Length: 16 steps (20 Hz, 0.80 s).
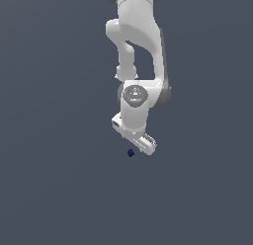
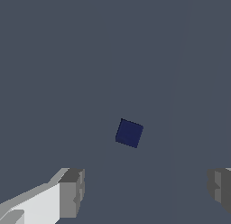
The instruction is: Pick up the object and move it to a goal position.
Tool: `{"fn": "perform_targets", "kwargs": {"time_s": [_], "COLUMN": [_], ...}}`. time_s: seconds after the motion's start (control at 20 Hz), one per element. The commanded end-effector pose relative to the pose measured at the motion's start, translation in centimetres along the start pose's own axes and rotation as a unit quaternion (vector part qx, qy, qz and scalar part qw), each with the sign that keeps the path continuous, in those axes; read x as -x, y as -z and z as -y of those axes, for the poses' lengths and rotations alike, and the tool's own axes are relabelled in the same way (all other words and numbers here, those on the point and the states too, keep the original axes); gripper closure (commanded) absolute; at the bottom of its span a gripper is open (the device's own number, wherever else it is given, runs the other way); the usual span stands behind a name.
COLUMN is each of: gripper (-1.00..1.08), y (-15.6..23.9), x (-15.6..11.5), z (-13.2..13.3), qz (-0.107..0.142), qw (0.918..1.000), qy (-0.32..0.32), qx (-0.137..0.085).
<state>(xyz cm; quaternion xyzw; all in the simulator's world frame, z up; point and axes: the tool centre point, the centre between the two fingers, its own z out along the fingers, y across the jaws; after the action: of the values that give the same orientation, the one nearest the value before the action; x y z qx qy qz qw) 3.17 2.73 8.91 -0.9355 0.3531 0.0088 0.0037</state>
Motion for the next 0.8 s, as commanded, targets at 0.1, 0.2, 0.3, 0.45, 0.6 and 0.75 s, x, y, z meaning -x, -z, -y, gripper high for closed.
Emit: {"fn": "perform_targets", "kwargs": {"time_s": [0.1, 0.2, 0.3, 0.45, 0.6, 0.75], "gripper": [-0.92, -0.92, -0.92, -0.92, -0.92, -0.92], "y": [-1.0, -1.4, -1.7, -2.1, -2.3, -2.5], "x": [-0.6, -0.9, -1.1, -1.3, -1.5, -1.6], "z": [0.2, 0.2, 0.3, 0.3, 0.4, 0.4], "qz": [-0.003, -0.005, -0.006, -0.007, -0.009, -0.009], "qw": [0.9981, 0.9964, 0.9946, 0.9919, 0.9896, 0.9881], "qy": [-0.062, -0.085, -0.104, -0.127, -0.144, -0.153], "qx": [0.0, 0.0, -0.001, -0.001, -0.001, -0.001]}}
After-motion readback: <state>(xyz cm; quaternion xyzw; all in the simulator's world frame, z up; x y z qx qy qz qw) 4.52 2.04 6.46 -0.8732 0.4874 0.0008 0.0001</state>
